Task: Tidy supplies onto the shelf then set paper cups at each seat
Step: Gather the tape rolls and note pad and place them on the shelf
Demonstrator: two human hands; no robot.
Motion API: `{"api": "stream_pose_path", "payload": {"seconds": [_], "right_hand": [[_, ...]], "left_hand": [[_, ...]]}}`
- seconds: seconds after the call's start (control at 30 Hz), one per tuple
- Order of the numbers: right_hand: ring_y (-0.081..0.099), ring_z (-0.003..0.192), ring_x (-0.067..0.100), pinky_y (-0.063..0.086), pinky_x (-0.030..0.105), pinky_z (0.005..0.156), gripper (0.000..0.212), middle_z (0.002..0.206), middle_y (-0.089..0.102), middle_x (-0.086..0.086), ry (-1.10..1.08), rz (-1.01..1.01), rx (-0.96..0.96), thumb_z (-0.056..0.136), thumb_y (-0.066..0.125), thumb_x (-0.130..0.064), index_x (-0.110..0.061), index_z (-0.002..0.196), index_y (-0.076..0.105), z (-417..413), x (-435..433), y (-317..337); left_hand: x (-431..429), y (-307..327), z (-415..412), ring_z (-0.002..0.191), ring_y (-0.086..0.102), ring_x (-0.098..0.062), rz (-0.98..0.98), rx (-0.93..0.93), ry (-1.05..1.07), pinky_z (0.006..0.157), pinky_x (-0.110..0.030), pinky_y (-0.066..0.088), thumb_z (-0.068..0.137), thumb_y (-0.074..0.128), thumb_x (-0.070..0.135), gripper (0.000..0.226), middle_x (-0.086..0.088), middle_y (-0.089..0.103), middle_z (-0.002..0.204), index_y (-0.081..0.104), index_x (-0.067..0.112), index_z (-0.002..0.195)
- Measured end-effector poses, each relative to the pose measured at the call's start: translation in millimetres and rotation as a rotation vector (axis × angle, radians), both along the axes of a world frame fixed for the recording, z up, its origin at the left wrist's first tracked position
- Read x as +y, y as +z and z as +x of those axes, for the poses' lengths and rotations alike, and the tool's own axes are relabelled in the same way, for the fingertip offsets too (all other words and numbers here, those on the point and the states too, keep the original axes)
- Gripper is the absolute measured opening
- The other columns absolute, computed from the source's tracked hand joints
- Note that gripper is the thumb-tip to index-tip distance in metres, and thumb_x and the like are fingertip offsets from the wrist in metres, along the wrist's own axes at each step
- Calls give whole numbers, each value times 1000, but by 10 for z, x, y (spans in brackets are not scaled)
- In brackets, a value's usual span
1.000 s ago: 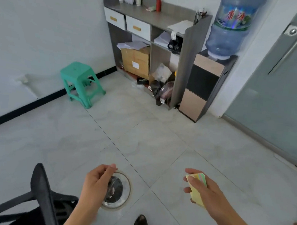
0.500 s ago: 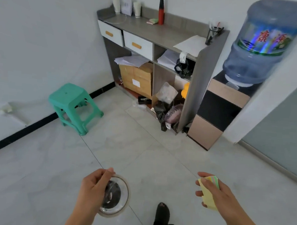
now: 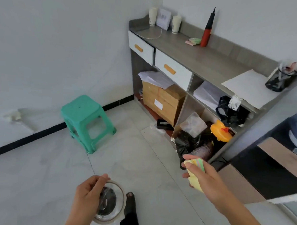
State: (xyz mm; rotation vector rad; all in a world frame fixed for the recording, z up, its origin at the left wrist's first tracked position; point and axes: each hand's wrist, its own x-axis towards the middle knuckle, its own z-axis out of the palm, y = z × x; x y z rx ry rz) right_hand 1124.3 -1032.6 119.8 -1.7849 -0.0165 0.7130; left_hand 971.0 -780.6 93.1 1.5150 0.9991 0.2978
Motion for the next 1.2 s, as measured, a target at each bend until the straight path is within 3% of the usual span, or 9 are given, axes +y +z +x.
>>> {"api": "stream_pose_path", "payload": {"seconds": [0.13, 0.2, 0.37, 0.47, 0.67, 0.83, 0.97, 1.1, 1.2], "right_hand": [[69, 87, 19, 50, 36, 70, 16, 108, 67, 7, -98, 3, 83, 89, 65, -33, -35, 104, 68, 445, 539, -101], [69, 82, 20, 47, 36, 67, 26, 105, 68, 11, -145, 30, 121, 80, 72, -37, -30, 104, 71, 692, 778, -21], [68, 96, 26, 52, 41, 77, 15, 106, 69, 11, -269, 13, 63, 91, 60, -31, -36, 103, 69, 1436, 1023, 81], [68, 95, 28, 51, 40, 74, 16, 107, 69, 16, -326, 17, 66, 92, 60, -28, -35, 101, 70, 1848, 1125, 88], [68, 96, 33, 51, 41, 77, 16, 109, 69, 10, -402, 21, 54, 92, 59, -25, -32, 102, 69, 2967, 1287, -65], [68, 94, 28, 52, 43, 82, 15, 104, 70, 11, -392, 8, 16, 92, 59, -31, -33, 103, 69, 4115, 1590, -10], [65, 104, 25, 49, 48, 95, 22, 108, 69, 2, -285, -6, -45, 85, 60, -53, -49, 106, 65, 4975, 1895, 101], [64, 104, 15, 50, 37, 93, 20, 114, 64, -7, -208, 19, -52, 90, 58, -44, -52, 108, 59, 5578, 2160, 186], [61, 103, 13, 49, 38, 94, 26, 113, 59, -7, -221, -45, -93, 90, 58, -43, -47, 114, 52, 5947, 2272, 158]], "left_hand": [[690, 134, 818, 67, 60, -25, -11, -11, -32, 63, -31, 47, 91, 61, 19, 25, -14, 68, 69, 73, 6, 73], [1007, 272, 1253, 68, 59, -24, 22, -26, -82, 63, -29, 45, 90, 62, 19, 24, -12, 68, 68, 73, 8, 71], [1435, 452, 2330, 66, 59, -23, 16, 5, -230, 62, -29, 44, 90, 61, 24, 22, -9, 67, 67, 71, 11, 76], [1549, 436, 2941, 62, 59, -22, 14, -9, -271, 60, -29, 43, 90, 61, 23, 23, -2, 66, 58, 72, 14, 71], [1719, 401, 4226, 56, 61, -13, 13, -2, -325, 50, -18, 43, 91, 59, 20, 21, -2, 67, 62, 71, 10, 77], [1980, 581, 5255, 59, 59, -16, 101, -9, -351, 54, -23, 42, 91, 60, 18, 22, -2, 65, 60, 71, 11, 73], [2162, 624, 5920, 61, 58, -20, 97, -3, -318, 56, -26, 43, 90, 60, 21, 25, -10, 64, 63, 70, 5, 73], [2272, 523, 6446, 61, 61, -21, 86, 12, -334, 57, -27, 47, 91, 60, 19, 25, -5, 66, 54, 72, 10, 70], [2379, 438, 6925, 58, 61, -17, 41, 27, -362, 57, -26, 47, 91, 59, 19, 26, -1, 67, 51, 72, 5, 73]]}}
